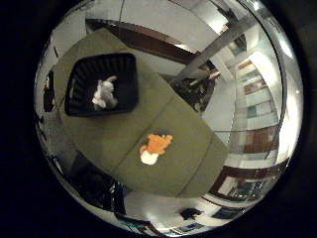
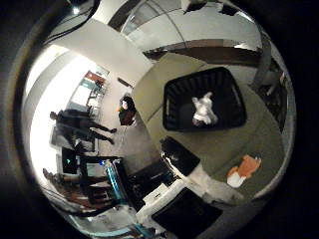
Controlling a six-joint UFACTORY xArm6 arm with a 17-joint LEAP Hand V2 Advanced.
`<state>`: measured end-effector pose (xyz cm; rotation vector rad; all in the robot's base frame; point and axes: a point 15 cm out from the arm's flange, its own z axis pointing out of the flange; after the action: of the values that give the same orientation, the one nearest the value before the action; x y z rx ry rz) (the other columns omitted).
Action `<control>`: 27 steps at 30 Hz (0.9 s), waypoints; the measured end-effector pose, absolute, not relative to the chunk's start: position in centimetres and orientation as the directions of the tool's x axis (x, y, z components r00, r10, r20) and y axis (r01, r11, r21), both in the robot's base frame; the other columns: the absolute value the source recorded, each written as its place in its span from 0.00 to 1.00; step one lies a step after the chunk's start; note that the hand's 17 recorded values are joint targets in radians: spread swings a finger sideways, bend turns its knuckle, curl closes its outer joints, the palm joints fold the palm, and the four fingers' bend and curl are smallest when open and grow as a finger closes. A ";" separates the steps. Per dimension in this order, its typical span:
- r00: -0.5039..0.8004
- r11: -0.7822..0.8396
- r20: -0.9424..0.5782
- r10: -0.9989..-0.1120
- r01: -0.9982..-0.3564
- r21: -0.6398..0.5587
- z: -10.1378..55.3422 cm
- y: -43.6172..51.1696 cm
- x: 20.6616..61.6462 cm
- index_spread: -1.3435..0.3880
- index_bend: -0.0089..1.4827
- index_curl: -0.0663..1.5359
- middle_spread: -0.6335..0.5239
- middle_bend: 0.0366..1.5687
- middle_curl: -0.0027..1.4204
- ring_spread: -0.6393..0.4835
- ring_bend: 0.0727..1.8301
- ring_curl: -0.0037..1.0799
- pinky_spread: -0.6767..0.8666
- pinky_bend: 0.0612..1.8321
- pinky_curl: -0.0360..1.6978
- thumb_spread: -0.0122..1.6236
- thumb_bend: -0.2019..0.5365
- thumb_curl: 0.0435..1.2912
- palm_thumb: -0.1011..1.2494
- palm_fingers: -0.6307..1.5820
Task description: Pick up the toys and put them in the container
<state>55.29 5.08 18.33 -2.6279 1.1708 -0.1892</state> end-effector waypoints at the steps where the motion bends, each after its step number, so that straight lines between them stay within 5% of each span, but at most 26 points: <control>1: 0.656 -0.635 0.018 -0.754 -0.722 -0.274 18.0 3.6 55.3 0.56 0.11 0.24 0.52 0.11 0.24 0.63 0.15 0.23 0.64 0.26 0.12 0.67 0.24 0.21 0.45 0.36; 10: 0.584 -0.573 -0.014 -0.812 -0.801 -0.174 11.5 -5.0 54.1 0.56 0.12 0.23 0.53 0.10 0.24 0.65 0.14 0.23 0.64 0.26 0.10 0.67 0.24 0.20 0.43 0.35; 27: 0.540 -0.535 -0.059 -0.840 -0.841 -0.081 -3.8 -7.5 52.8 0.56 0.12 0.24 0.56 0.10 0.22 0.67 0.13 0.24 0.64 0.27 0.09 0.66 0.24 0.20 0.42 0.33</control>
<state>52.80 -7.50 -3.77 -2.6678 1.4609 0.0199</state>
